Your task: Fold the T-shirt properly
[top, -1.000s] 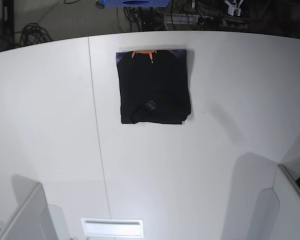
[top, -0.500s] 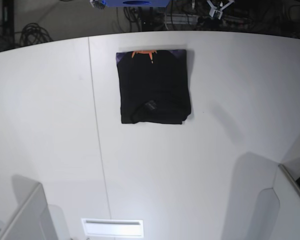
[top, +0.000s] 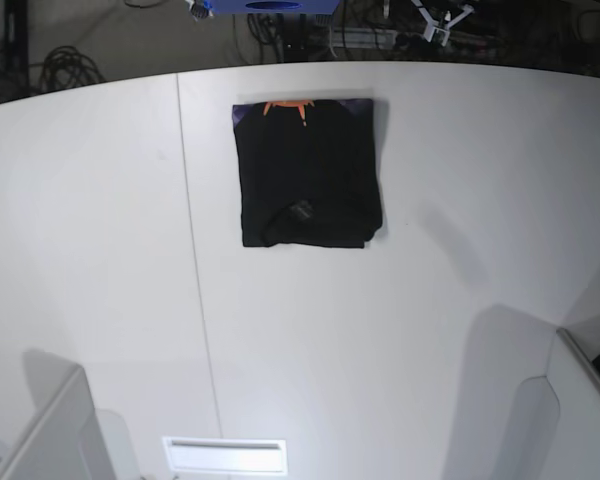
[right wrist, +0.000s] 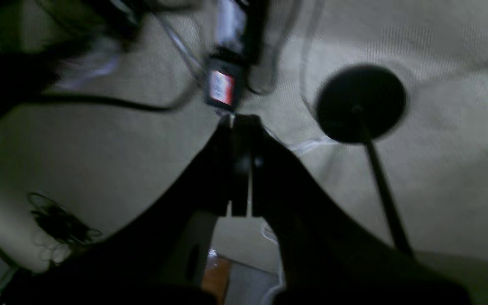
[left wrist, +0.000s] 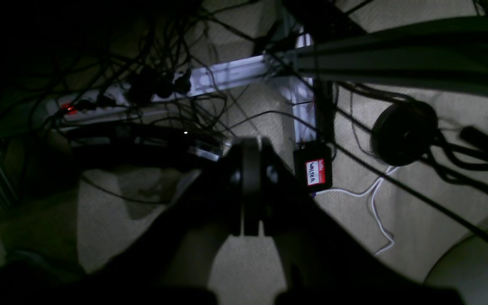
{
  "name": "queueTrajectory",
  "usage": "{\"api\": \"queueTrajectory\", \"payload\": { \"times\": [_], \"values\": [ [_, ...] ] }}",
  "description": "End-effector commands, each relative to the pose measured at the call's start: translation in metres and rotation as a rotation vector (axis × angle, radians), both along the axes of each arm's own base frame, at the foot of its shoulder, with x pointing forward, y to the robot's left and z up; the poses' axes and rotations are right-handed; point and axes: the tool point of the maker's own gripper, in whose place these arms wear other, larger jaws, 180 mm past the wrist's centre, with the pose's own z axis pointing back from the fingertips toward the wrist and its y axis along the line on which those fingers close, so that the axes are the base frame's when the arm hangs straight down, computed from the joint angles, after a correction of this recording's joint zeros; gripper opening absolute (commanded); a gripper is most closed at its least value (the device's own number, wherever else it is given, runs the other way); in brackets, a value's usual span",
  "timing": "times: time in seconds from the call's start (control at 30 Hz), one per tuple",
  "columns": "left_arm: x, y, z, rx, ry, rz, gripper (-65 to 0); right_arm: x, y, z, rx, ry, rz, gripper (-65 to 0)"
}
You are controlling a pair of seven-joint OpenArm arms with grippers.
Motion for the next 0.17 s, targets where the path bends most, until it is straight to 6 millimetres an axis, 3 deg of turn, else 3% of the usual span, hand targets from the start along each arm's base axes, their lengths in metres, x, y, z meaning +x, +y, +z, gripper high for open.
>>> {"api": "queueTrajectory", "payload": {
  "times": [0.0, 0.13],
  "values": [
    [-0.0054, 0.0073, 0.0013, 0.011, 0.006, -0.002, -65.0, -0.0070, 0.0005, 0.0013, 0.006, 0.011, -0.002, -65.0],
    [-0.0027, 0.0054, 0.0011, 0.008, -0.001, -0.001, -65.0, -0.0069, 0.0105, 0.0017, 0.021, 0.011, -0.006, -65.0]
  ]
}}
